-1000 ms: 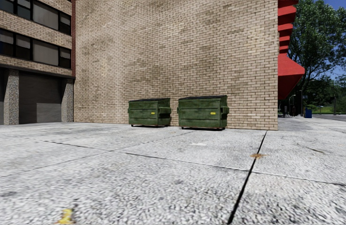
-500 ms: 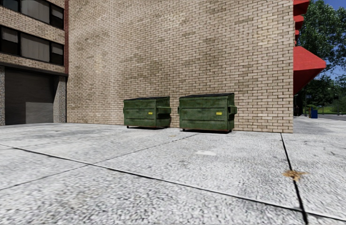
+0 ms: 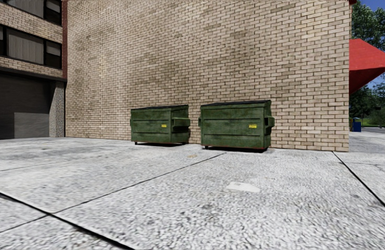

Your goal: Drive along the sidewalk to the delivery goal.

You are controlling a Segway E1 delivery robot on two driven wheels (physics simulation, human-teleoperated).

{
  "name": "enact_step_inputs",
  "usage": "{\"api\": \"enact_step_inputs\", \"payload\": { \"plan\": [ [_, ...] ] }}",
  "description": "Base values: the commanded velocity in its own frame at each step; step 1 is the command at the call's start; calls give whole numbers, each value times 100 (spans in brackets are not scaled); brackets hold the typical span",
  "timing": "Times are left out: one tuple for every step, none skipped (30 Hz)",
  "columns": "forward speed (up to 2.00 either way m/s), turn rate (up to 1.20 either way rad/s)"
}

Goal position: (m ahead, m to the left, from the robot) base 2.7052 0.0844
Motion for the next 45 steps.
{"api": "enact_step_inputs", "payload": {
  "plan": [
    [193,0],
    [193,0],
    [193,0],
    [193,0],
    [193,0],
    [193,0],
    [193,0],
    [193,0],
    [193,0],
    [192,0],
    [191,0],
    [191,0],
    [188,0],
    [185,0],
    [185,0],
    [182,17],
    [180,34],
    [179,39],
    [179,39],
    [179,35],
    [178,18],
    [178,0],
    [178,0],
    [178,0],
    [177,0],
    [177,0],
    [176,0],
    [174,0],
    [170,0],
    [170,0],
    [166,0],
    [164,0],
    [164,0],
    [164,0],
    [163,0],
    [162,0],
    [161,0],
    [161,0],
    [161,0],
    [160,0],
    [158,0],
    [158,0],
    [155,0],
    [150,0],
    [126,0]
  ]
}}
